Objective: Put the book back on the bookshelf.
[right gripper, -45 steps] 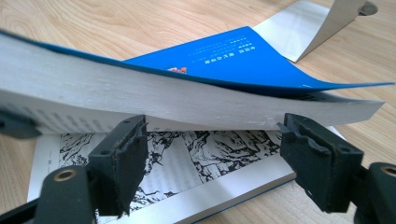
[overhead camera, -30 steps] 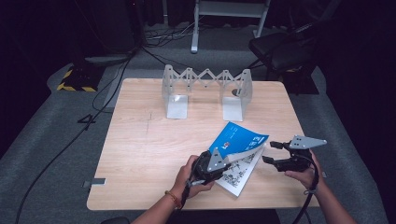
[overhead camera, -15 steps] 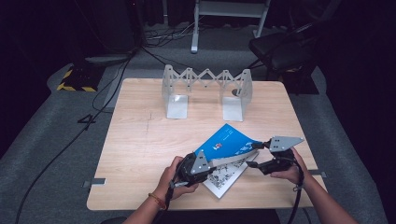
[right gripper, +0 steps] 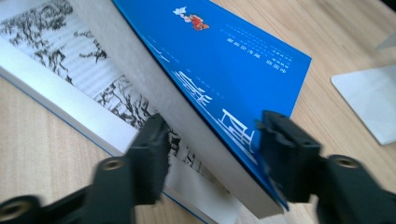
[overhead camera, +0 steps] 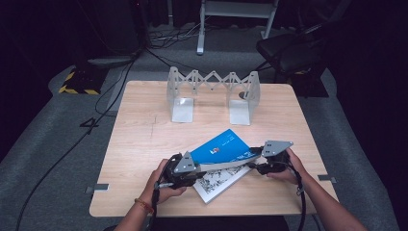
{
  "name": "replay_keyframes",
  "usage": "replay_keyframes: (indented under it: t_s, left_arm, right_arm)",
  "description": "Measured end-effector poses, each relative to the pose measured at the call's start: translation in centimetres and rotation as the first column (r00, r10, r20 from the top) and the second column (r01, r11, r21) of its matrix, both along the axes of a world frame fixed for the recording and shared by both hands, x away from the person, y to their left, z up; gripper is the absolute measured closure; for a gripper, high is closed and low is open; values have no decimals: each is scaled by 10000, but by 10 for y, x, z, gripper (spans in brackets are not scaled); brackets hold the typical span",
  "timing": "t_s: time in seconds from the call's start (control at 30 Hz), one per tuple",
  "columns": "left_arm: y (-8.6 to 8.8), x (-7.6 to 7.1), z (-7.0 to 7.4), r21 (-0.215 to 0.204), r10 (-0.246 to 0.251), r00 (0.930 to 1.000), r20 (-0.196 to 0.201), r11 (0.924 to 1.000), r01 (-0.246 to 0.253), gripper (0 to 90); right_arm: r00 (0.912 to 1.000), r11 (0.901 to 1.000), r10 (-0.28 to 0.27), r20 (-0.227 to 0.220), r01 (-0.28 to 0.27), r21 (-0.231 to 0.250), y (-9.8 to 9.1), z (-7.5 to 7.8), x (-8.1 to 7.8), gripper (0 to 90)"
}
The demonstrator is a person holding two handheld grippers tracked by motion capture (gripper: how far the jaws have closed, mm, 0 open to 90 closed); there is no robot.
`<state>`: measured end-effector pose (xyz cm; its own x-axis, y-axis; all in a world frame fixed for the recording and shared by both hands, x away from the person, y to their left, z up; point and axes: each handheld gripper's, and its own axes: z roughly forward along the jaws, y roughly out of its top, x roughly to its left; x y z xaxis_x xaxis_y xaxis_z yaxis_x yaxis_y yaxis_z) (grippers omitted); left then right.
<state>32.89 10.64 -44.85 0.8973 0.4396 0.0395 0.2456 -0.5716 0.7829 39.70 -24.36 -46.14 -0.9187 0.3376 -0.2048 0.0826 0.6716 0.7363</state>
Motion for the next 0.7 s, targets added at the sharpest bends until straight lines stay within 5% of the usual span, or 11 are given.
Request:
replay_keyframes:
  t_s: [0.17, 0.6, 0.7]
  left_arm:
    - [2, -3, 1, -5, 282, 9993, -228, 9996, -283, 627]
    - [-29, -19, 9, 749, 738, 9970, -222, 9946, -720, 387]
    - [-37, -20, 6, 1234, 1227, 9924, -36, 9849, -1213, 377]
  right_arm:
    - [9983, 9998, 188, 555, -182, -101, 5, 2, -7, 569]
    - [9959, 9979, 381, 820, -336, -555, 11, 14, -6, 583]
    - [9950, 9967, 558, 825, -506, -642, 13, 19, -3, 587]
